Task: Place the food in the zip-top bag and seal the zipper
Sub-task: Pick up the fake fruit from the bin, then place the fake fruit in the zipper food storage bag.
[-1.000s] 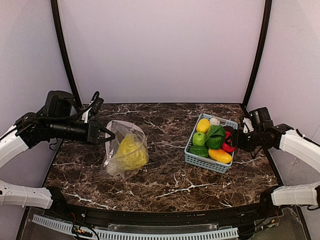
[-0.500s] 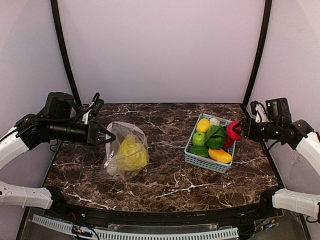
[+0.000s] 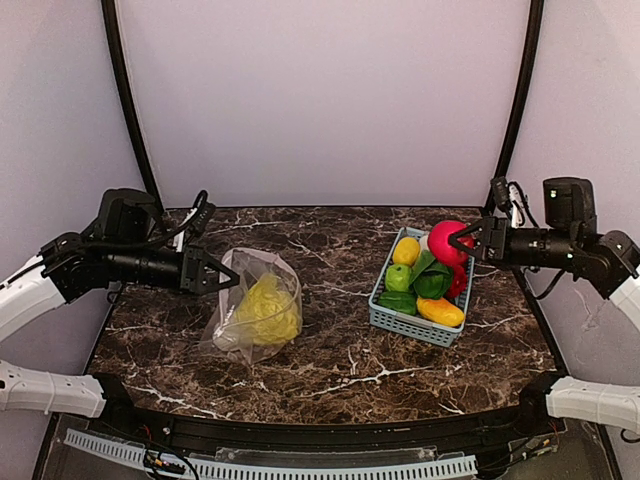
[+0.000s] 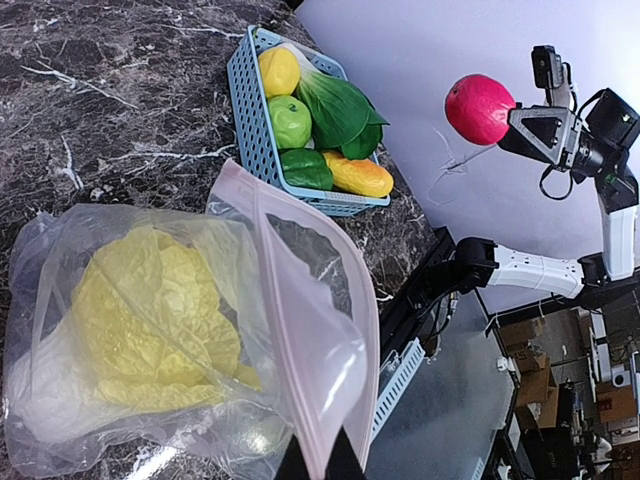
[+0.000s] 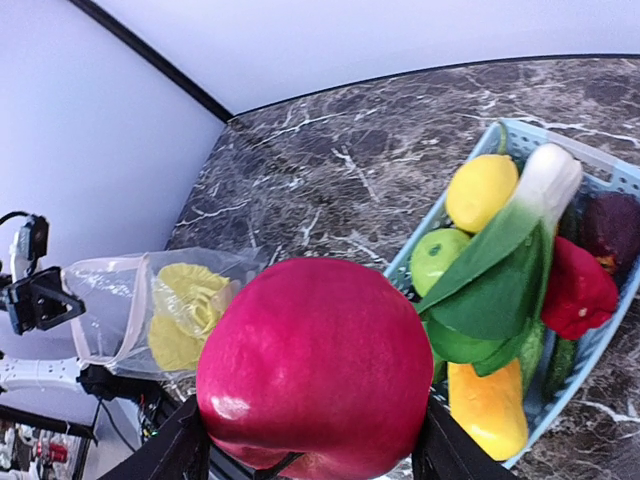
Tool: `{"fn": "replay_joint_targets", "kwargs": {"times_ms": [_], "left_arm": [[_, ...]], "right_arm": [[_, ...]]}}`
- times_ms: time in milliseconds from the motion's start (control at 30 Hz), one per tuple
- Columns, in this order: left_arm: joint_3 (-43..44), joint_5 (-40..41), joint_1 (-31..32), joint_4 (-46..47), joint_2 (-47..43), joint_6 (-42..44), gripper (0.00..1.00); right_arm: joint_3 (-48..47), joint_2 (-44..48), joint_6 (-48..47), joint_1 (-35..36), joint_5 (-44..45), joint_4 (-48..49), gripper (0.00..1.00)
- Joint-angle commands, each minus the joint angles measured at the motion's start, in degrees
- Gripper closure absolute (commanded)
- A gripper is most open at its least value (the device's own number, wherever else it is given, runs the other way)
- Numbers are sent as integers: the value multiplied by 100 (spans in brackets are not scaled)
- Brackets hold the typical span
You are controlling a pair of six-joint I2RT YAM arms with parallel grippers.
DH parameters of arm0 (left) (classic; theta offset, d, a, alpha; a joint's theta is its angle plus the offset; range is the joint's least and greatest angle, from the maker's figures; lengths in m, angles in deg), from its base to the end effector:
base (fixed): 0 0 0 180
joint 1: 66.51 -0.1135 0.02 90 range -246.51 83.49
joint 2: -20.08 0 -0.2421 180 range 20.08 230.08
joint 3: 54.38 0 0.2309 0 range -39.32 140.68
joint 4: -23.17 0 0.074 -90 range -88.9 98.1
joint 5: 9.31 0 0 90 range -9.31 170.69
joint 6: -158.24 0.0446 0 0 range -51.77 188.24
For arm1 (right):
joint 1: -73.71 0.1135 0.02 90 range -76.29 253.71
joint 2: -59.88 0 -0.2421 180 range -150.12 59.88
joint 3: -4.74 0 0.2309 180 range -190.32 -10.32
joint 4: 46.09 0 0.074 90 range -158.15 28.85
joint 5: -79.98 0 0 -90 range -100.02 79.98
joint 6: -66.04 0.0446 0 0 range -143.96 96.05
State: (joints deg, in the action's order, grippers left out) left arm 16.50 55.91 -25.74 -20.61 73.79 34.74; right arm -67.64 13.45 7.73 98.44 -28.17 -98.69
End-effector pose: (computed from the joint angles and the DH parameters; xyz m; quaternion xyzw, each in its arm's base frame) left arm 0.1390 -0.1446 0.3255 0.1652 0.8222 -0.4553 0.2989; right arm 0.1438 0.0816 0.3377 -0.0317 0.8439 0.3634 0.3935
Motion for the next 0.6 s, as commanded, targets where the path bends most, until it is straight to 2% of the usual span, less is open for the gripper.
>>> {"fn": "replay_joint_targets", "kwargs": {"times_ms": [0,400,567], "left_arm": [[-43,-273,7,348,104,-169,99],[83,-139,355,362,377,-309,99],[241,103,641,329,514,-286,99]], "right_arm": [[-287,-172,313,657,86,446,48],[-826,-1380,466,3163,891,1335,49],[-1091,-2025,421,3803,916,1692,48]]}}
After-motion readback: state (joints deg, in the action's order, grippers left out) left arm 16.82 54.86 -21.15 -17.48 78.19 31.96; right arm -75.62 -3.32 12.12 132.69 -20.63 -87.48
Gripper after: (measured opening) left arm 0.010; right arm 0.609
